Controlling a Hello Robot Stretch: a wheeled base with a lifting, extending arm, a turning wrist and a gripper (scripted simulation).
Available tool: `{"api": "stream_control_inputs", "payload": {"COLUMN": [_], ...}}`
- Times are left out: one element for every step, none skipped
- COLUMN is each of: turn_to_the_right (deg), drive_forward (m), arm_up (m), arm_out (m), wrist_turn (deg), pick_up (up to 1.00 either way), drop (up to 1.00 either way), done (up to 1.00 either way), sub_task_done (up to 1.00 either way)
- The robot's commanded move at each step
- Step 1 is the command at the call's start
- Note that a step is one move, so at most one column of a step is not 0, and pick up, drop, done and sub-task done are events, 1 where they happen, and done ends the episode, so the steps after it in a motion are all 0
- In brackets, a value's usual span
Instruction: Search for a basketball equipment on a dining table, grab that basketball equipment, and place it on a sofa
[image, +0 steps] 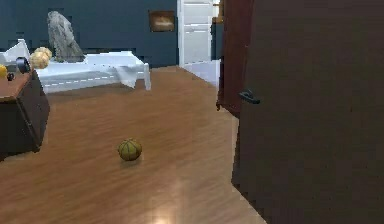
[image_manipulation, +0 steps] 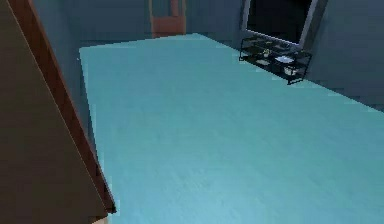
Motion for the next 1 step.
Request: {"api": "stream_control_inputs", "payload": {"turn_to_the_right": [0.0], "drive_forward": [1.00], "arm_up": [0.00], "arm_out": [0.00], "wrist_turn": [0.0], "pick_up": [0.00], "drop": [0.00], "done": [0.00], "sub_task_done": [0.00]}}
